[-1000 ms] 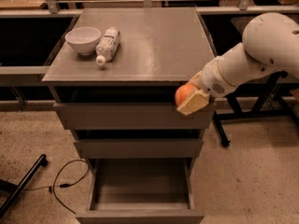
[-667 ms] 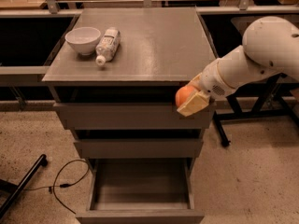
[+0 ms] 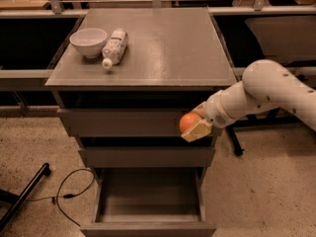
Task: Place orange into bottom drawer
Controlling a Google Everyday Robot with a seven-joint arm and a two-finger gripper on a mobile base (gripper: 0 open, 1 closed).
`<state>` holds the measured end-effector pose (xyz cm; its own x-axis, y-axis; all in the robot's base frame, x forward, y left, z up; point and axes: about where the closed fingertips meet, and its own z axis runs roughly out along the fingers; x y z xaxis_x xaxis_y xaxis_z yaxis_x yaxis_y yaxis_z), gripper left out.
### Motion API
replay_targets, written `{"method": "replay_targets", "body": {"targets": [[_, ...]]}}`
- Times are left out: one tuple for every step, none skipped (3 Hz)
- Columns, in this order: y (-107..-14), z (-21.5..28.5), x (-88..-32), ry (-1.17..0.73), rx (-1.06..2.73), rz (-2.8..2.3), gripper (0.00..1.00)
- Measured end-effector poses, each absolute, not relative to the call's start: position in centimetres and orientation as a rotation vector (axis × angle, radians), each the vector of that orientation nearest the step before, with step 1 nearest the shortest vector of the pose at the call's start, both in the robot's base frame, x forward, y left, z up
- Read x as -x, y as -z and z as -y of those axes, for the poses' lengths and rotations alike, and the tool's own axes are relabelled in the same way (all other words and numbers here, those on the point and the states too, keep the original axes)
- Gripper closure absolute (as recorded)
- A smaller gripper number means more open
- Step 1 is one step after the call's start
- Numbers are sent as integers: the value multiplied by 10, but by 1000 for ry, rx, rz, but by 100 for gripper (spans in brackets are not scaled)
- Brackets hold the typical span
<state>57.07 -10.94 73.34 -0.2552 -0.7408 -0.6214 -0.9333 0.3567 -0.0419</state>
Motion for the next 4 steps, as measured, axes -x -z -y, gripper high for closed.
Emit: {"method": "replay_targets", "body": {"targets": [[-661,96,-570,-559,1431,-2080,100],[-594,83,-561,-649,1402,-2075,100],[-542,71,-546,-708,1368,-2062,100],[-501,63,-545,-759,1332,-2031,100]]}}
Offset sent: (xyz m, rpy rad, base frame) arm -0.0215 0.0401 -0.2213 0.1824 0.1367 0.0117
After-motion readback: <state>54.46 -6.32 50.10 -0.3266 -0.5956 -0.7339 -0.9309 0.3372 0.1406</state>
